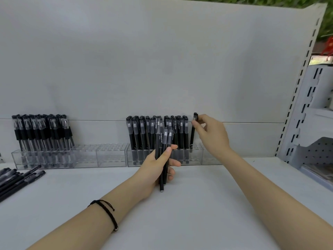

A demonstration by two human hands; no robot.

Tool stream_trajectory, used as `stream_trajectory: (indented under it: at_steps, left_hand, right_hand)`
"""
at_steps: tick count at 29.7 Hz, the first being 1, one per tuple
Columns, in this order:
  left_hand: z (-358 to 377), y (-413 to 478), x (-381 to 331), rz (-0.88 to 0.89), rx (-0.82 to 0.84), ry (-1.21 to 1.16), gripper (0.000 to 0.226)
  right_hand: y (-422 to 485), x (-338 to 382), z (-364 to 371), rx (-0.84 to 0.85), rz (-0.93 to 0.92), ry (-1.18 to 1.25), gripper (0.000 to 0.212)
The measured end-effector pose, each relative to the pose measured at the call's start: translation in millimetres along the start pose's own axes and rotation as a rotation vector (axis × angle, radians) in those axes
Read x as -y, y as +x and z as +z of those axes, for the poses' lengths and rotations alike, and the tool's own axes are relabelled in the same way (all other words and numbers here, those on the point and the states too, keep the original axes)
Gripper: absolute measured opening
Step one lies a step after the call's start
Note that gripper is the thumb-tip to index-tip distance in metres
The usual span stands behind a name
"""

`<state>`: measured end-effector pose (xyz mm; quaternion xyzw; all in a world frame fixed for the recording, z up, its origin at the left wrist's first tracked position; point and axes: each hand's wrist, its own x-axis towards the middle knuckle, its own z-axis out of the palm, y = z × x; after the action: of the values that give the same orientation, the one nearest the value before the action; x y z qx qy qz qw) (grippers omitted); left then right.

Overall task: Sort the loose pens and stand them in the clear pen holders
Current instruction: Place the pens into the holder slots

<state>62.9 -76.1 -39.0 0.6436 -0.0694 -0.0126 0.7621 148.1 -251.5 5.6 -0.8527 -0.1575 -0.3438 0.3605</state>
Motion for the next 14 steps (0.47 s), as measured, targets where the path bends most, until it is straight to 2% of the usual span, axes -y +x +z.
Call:
stream_trajectory:
  at_steps: [6, 14]
  left_hand:
    - [-0.3, 0.1, -0.4, -0.009, -0.001, 0.005, 0.025]
    - [-0.4, 0.1, -0.4, -0.013, 0.001, -0.004, 0.024]
  right_hand:
    - [0.9, -2.0, 5.1, 0.001, 0.082, 0.072, 0.008]
    - [1.7, -5.2, 4.3, 0.002, 0.124, 0.221, 0.016]
